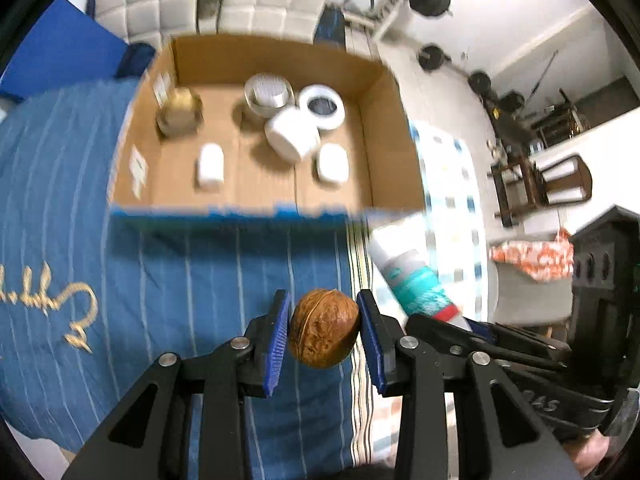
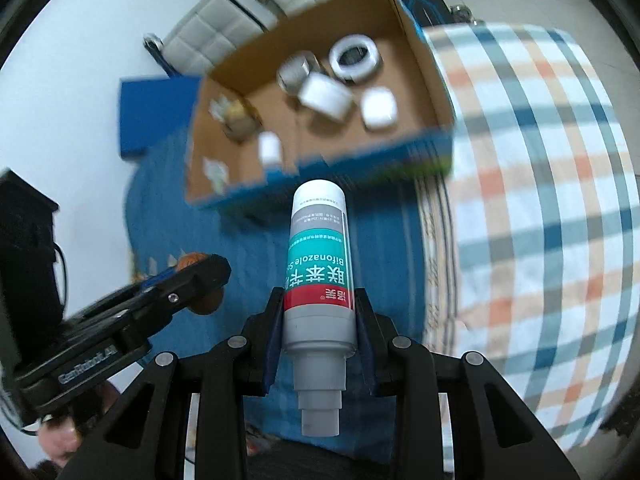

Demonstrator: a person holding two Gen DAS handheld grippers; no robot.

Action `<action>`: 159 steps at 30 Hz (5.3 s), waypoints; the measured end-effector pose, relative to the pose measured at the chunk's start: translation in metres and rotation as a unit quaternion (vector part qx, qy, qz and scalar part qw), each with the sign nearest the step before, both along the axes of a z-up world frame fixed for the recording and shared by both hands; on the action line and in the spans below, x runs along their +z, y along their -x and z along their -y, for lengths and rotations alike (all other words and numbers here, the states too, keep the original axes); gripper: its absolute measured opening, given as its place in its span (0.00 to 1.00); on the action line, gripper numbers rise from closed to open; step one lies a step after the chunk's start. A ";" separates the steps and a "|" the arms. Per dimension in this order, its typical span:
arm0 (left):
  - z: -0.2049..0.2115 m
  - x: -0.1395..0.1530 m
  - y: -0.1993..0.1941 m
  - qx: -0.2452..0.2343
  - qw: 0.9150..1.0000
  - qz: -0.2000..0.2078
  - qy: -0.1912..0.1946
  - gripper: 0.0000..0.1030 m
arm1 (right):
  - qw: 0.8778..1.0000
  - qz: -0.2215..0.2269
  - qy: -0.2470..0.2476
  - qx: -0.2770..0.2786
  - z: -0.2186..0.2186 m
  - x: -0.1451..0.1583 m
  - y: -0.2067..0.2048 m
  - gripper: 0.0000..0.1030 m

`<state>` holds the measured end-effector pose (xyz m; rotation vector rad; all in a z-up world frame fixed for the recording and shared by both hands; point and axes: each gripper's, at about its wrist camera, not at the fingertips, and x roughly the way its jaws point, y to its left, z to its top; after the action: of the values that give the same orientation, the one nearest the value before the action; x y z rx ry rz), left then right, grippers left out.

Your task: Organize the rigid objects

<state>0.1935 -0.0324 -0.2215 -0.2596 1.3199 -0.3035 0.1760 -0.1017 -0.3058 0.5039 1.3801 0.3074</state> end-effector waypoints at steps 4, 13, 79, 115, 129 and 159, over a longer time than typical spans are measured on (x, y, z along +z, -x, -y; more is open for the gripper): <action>-0.014 0.009 -0.039 0.015 1.000 0.017 -0.017 0.30 | 0.999 0.044 0.005 -0.018 0.009 0.040 -0.033 0.34; -0.053 -0.047 -0.135 0.049 0.997 -0.039 -0.042 0.30 | 0.985 0.076 0.147 -0.038 -0.007 -0.002 -0.132 0.34; -0.027 -0.021 -0.093 0.063 0.978 0.062 -0.187 0.97 | 0.966 0.012 0.258 0.002 -0.023 -0.040 -0.135 1.00; -0.033 0.196 0.121 0.074 0.962 0.217 -0.151 0.97 | 0.949 0.201 0.240 -0.025 -0.008 0.235 0.102 1.00; -0.032 0.193 0.125 0.072 0.962 0.214 -0.151 0.97 | 0.944 0.209 0.252 -0.040 -0.003 0.243 0.105 1.00; -0.030 0.197 0.130 0.076 0.958 0.231 -0.149 0.97 | 0.932 0.232 0.269 -0.065 -0.002 0.253 0.118 1.00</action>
<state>0.0640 -0.0020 -0.0242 -0.0277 0.8607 -0.0251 0.0584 -0.0999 -0.0530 0.0522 0.9067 -0.0690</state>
